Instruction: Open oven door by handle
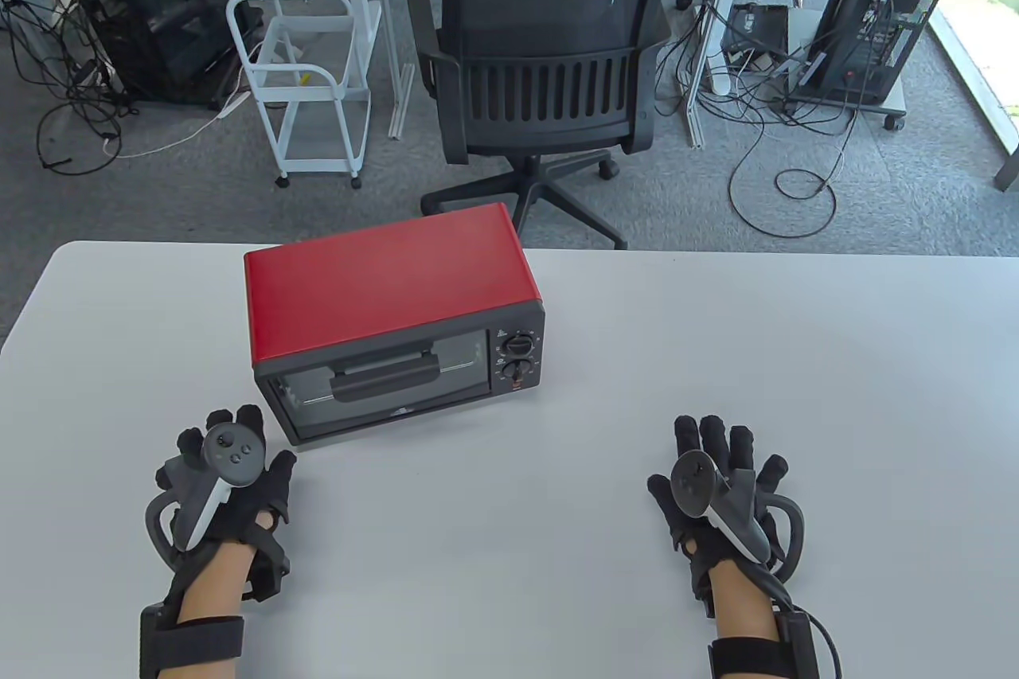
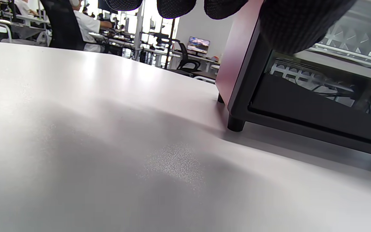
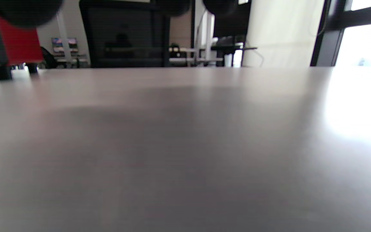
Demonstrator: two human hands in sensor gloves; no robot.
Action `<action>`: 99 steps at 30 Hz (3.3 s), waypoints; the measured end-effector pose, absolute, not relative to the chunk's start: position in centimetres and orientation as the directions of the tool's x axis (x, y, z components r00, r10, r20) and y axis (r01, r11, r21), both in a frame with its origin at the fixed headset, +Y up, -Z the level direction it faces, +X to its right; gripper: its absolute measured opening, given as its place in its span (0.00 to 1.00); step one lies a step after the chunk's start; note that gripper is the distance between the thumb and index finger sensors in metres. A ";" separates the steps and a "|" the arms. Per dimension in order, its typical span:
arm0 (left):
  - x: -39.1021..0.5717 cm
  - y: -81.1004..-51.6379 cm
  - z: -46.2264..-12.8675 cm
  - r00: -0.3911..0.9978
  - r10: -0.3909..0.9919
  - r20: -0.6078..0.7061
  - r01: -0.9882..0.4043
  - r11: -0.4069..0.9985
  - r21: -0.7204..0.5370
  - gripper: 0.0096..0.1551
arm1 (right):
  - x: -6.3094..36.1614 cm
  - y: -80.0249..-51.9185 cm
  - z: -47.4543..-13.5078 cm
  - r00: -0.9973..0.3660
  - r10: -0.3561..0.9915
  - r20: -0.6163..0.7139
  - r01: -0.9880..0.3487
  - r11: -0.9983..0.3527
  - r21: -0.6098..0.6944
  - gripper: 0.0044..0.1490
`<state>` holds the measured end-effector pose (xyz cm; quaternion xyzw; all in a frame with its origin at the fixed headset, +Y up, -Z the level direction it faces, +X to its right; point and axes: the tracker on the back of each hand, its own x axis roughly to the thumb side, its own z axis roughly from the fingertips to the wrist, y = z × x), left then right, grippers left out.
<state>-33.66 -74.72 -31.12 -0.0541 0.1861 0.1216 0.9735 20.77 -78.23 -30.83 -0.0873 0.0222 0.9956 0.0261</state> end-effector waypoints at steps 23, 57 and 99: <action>-28.4 -70.8 -28.6 0.850 0.514 -0.113 -0.483 0.848 0.219 0.43 | 20.5 -78.3 -30.9 -0.984 0.046 -0.172 -0.056 -0.997 0.055 0.54; -28.6 -74.4 -30.9 0.087 0.959 -0.271 -0.985 0.123 0.119 0.40 | 19.9 -77.9 -30.9 -0.974 0.152 -0.167 -0.162 -0.986 0.044 0.53; -27.0 -80.9 -23.6 -0.099 0.725 -0.682 -0.964 0.101 0.247 0.39 | 19.9 -78.1 -30.7 -0.957 0.221 -0.187 -0.240 -0.967 0.083 0.53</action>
